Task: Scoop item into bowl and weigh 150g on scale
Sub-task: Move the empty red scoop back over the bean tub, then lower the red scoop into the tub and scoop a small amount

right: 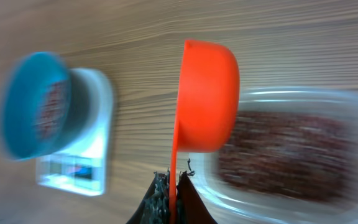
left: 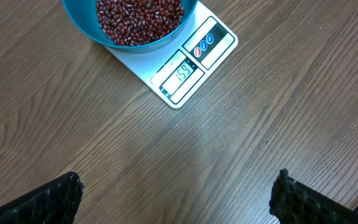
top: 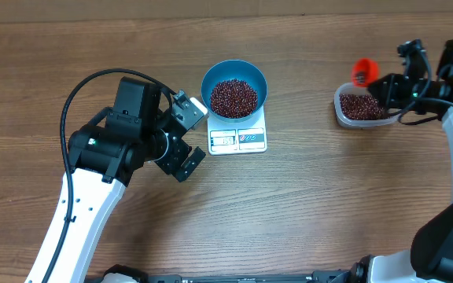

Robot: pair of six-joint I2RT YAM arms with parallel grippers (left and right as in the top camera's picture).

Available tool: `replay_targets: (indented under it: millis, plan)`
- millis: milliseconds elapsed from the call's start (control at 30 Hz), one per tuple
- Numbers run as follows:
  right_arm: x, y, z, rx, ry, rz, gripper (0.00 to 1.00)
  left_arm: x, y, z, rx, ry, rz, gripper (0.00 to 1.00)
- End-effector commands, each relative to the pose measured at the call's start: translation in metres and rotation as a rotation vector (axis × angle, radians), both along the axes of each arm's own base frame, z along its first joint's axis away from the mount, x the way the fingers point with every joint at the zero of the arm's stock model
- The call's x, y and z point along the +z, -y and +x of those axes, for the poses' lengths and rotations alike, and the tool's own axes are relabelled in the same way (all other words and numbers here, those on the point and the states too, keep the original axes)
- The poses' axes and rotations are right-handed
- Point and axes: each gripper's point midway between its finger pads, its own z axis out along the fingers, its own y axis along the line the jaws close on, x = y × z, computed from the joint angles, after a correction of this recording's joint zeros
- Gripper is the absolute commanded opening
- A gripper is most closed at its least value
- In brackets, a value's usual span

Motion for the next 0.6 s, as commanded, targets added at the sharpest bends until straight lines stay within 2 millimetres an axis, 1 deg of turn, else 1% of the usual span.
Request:
replay_targets:
  millis: [0,67,100,133,200,233,300,367,433,567]
  plan:
    - [-0.007,0.030,-0.002,-0.023,-0.015,-0.231,0.04,-0.002,0.000,0.000,-0.009,-0.003,0.000,1.00]
    - [-0.010,0.031,-0.002,-0.024,-0.029,-0.284,0.04,-0.002,0.000,0.000,-0.009,-0.003,0.000,1.00]
    - [-0.012,0.035,-0.003,-0.035,-0.042,-0.316,0.04,-0.002,0.000,0.000,-0.009,-0.003,0.000,1.00]
    - [-0.015,0.041,-0.006,-0.058,-0.072,-0.388,0.04,-0.002,0.000,0.000,-0.009,-0.003,0.000,1.00]
    - [-0.017,0.044,-0.008,-0.075,-0.096,-0.452,0.04,-0.002,0.000,0.000,-0.009,-0.003,0.000,1.00]
    - [-0.017,0.044,-0.007,-0.082,-0.101,-0.470,0.04,-0.002,0.000,0.000,-0.009,-0.003,0.000,1.00]
    - [-0.018,0.035,-0.007,-0.067,-0.108,-0.499,0.04,-0.002,0.000,0.000,-0.009,-0.003,0.000,1.00]
    - [-0.018,0.035,-0.009,-0.069,-0.124,-0.550,0.04,-0.002,0.000,0.000,-0.009,-0.003,0.000,1.00]
    - [-0.017,0.037,-0.012,-0.085,-0.148,-0.646,0.04,-0.002,0.000,0.000,-0.009,-0.003,0.000,1.00]
    - [-0.016,0.032,-0.011,-0.077,-0.144,-0.687,0.04,-0.002,0.000,0.000,-0.009,-0.003,0.000,1.00]
